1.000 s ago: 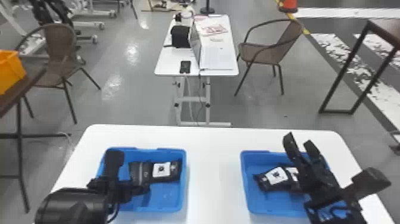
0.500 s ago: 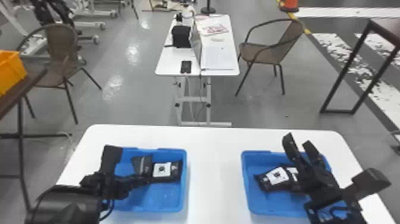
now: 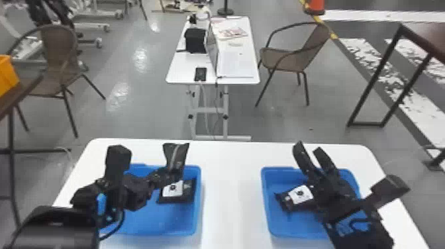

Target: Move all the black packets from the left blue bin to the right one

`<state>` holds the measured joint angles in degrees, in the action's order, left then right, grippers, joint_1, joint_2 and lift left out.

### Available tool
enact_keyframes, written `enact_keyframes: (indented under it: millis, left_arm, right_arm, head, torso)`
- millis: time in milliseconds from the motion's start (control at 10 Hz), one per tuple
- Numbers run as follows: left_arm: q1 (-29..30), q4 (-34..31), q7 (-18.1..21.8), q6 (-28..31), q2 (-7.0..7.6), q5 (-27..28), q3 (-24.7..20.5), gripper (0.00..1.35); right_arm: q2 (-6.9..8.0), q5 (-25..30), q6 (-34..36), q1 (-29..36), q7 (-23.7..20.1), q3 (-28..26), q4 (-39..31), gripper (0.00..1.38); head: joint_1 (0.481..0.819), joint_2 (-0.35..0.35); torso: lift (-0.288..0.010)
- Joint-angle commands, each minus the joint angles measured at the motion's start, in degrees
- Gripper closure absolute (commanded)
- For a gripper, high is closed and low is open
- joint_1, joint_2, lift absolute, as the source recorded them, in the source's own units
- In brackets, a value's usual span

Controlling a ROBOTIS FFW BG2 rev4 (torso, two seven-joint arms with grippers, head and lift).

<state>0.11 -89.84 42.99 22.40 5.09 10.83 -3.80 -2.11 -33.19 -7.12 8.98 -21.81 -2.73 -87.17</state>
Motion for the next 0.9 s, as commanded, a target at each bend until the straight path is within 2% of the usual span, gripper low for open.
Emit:
enact_keyframes:
  millis: [0,200,300,500,600,800]
  left_arm:
    - [-4.5,4.58,3.15,-4.64,-0.17,1.48,3.27,1.21]
    - [-11.09,14.43,5.35,-11.85,-0.34,-2.04,7.76,1.21]
    - [-15.22,21.63,6.93,-16.16,-0.87,-4.59,10.57,1.21]
    - [-20.76,29.9,9.57,-20.37,-3.42,-5.46,14.26,1.21]
    - [-21.99,32.01,10.45,-20.9,-4.38,-5.9,15.31,1.21]
    - [-22.78,33.32,10.45,-20.73,-4.65,-7.93,17.69,1.21]
  right_arm:
    - [0.0,1.37,2.46,-2.83,-1.74,1.5,0.95,0.41]
    - [0.0,1.11,3.78,-5.91,-4.29,3.78,3.49,0.41]
    - [0.0,1.11,4.13,-6.7,-4.38,4.58,3.85,0.41]
    - [0.0,0.93,5.19,-8.1,-5.61,6.16,4.81,0.41]
    - [0.0,0.84,5.27,-8.9,-6.14,6.95,5.69,0.4]
    - [0.0,0.84,5.27,-10.13,-6.4,7.83,7.27,0.4]
  head:
    - [0.695,-0.041]
    - [0.695,-0.053]
    - [0.695,-0.058]
    - [0.695,-0.095]
    - [0.695,-0.113]
    - [0.695,-0.128]
  torso:
    - [0.0]
    - [0.0]
    - [0.0]
    - [0.0]
    - [0.0]
    - [0.0]
